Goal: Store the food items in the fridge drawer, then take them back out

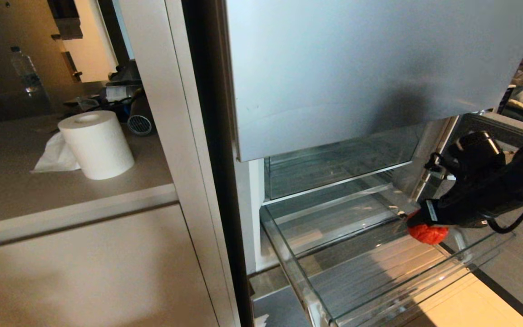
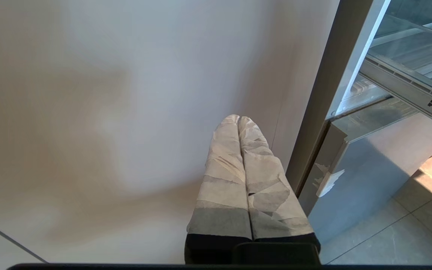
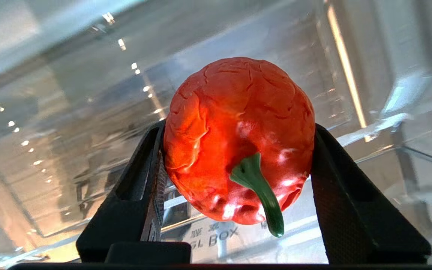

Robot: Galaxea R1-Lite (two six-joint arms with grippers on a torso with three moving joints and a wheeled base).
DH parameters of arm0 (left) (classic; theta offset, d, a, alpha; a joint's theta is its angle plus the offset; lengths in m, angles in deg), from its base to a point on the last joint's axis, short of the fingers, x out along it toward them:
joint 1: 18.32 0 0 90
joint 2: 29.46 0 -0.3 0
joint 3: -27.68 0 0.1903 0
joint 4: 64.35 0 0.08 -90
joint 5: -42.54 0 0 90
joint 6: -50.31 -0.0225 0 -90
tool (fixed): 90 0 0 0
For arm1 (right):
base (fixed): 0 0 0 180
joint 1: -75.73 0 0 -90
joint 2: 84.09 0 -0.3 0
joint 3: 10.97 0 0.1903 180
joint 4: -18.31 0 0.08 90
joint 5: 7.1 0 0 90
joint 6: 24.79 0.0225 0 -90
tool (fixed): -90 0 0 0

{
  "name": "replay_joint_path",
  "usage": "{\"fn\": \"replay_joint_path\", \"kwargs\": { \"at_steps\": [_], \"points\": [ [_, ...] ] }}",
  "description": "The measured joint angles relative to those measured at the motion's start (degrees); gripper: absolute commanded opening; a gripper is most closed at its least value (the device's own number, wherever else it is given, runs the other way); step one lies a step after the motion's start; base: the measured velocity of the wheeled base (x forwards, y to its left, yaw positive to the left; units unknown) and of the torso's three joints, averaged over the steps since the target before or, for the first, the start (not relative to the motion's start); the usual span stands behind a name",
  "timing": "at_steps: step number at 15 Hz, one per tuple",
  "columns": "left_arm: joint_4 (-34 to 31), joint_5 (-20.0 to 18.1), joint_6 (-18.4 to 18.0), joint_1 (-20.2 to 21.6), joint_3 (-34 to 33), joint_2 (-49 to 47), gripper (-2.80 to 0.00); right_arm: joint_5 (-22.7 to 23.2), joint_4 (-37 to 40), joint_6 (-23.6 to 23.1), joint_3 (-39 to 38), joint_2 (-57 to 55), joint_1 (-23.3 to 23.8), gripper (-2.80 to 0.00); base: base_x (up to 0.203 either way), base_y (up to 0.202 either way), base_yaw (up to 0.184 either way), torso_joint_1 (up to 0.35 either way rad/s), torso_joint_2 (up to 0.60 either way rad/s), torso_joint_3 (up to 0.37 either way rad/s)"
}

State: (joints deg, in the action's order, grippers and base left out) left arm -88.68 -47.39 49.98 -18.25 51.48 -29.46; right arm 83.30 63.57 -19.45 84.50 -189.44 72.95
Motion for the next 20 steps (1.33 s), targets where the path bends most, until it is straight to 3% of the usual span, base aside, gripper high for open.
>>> {"fn": "replay_joint_path", "kwargs": {
  "at_steps": [6, 12, 16, 20],
  "points": [
    [0.0, 0.0, 0.0, 0.0, 0.0, 0.0, -2.8, -0.11, -1.14, -0.41, -7.95, 16.03, -0.02, -2.8, 0.0, 0.0, 0.0, 0.0, 0.0, 0.0],
    [0.0, 0.0, -0.02, 0.0, 0.0, 0.0, -2.8, -0.36, -1.23, -0.91, -21.49, 46.14, -0.21, -2.8, 0.0, 0.0, 0.0, 0.0, 0.0, 0.0],
    [0.0, 0.0, 0.0, -0.02, 0.0, 0.0, -2.8, -1.61, -6.42, -1.1, -37.24, 70.37, -1.42, -2.8, 0.0, 0.0, 0.0, 0.0, 0.0, 0.0],
    [0.0, 0.0, 0.02, 0.0, 0.0, 0.0, -2.8, -3.69, -19.97, -2.95, -57.59, 84.76, -1.96, -2.8, 0.0, 0.0, 0.0, 0.0, 0.0, 0.0]
  ]
}}
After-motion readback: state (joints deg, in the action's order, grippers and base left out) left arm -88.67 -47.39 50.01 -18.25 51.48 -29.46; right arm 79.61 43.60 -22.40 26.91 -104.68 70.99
